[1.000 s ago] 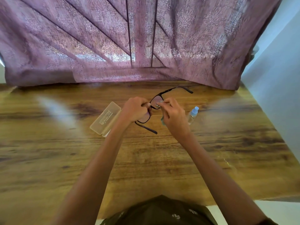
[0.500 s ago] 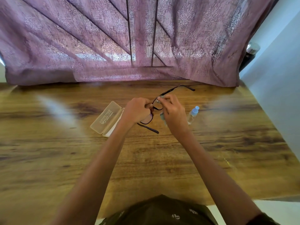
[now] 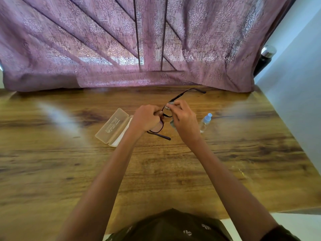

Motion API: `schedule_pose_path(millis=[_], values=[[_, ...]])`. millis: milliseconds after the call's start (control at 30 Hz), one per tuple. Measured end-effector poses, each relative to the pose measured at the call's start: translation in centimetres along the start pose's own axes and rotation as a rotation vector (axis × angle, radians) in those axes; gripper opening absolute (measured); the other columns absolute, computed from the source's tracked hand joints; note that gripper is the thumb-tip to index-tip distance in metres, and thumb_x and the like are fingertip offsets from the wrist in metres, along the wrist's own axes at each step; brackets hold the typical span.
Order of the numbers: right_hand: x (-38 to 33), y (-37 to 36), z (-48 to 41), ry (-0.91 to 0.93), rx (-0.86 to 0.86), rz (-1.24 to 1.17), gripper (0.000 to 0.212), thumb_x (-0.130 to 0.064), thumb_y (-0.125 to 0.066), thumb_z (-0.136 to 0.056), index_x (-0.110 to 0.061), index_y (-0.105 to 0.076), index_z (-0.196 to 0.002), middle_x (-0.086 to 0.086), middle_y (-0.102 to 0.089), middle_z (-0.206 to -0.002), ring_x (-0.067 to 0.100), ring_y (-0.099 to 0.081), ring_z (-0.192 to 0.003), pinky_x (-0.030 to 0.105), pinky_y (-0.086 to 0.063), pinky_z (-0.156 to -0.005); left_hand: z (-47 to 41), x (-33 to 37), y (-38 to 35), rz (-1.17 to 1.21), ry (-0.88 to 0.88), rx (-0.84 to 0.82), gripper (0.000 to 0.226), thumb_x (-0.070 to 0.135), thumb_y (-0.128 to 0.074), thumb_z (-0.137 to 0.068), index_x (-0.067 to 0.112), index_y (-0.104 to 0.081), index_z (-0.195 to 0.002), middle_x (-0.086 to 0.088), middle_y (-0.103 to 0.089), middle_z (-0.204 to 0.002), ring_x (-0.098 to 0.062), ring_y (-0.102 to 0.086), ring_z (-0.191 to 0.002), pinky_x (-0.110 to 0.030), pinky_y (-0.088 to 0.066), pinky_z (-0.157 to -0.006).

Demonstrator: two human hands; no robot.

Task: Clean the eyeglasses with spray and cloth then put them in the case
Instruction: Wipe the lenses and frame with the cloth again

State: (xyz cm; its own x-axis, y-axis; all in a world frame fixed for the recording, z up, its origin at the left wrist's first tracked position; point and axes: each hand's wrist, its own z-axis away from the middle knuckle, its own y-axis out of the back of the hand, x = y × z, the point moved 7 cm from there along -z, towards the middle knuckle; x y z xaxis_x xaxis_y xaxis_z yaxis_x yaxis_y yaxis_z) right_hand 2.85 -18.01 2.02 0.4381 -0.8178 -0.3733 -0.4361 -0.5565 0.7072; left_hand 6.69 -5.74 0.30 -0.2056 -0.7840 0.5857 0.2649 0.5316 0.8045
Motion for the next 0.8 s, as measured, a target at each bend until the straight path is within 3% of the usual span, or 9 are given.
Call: schedule_pose_path(millis=[200,367,600,800], values=[[0.4,-0.1,0.0,-0.032,0.029,-0.035,0.021,0.009,-0.065,-0.085,0.003,-0.072,-0.104,0.016,-0.063,-0.094,0.023,-0.063,-0.071,0.03,-0.053,-0.057,0.0,-0.1,-0.2,0.025,-0.005,0.021,0.028,0.017,-0.047,-0.099,0.017,-0.072,-0.086,-0.006,-0.071,-0.093,-0.022,-0.06,-0.087,-0.028,-0.037,-0.067],[-0.6,-0.8,0.8,0.013,-0.039,-0.102,0.02,0.007,-0.065,-0.087,0.0,-0.073,-0.103,0.012,-0.065,-0.095,0.018,-0.063,-0.077,0.017,-0.046,-0.061,0.2,-0.3,-0.1,0.035,-0.01,0.027,0.027,0.014,-0.047,-0.097,0.014,-0.073,-0.091,-0.005,-0.073,-0.094,-0.024,-0.062,-0.09,-0.036,-0.049,-0.079],[-0.2,0.0,-0.5,-0.017,-0.033,-0.023,0.021,0.009,-0.061,-0.089,0.004,-0.071,-0.107,0.017,-0.064,-0.098,0.025,-0.065,-0.076,0.034,-0.055,-0.062,0.3,-0.5,-0.1,0.039,-0.003,0.038,0.03,0.017,-0.047,-0.099,0.018,-0.072,-0.084,-0.002,-0.072,-0.091,-0.018,-0.06,-0.085,-0.03,-0.041,-0.069],[-0.2,0.4,0.6,-0.025,-0.053,-0.011,0.02,0.011,-0.059,-0.089,0.006,-0.07,-0.105,0.019,-0.063,-0.097,0.029,-0.064,-0.075,0.04,-0.054,-0.059,0.3,-1.2,0.2,0.072,0.029,0.096,0.032,0.015,-0.048,-0.098,0.023,-0.068,-0.074,0.01,-0.059,-0.067,-0.009,-0.05,-0.066,-0.026,-0.033,-0.058]])
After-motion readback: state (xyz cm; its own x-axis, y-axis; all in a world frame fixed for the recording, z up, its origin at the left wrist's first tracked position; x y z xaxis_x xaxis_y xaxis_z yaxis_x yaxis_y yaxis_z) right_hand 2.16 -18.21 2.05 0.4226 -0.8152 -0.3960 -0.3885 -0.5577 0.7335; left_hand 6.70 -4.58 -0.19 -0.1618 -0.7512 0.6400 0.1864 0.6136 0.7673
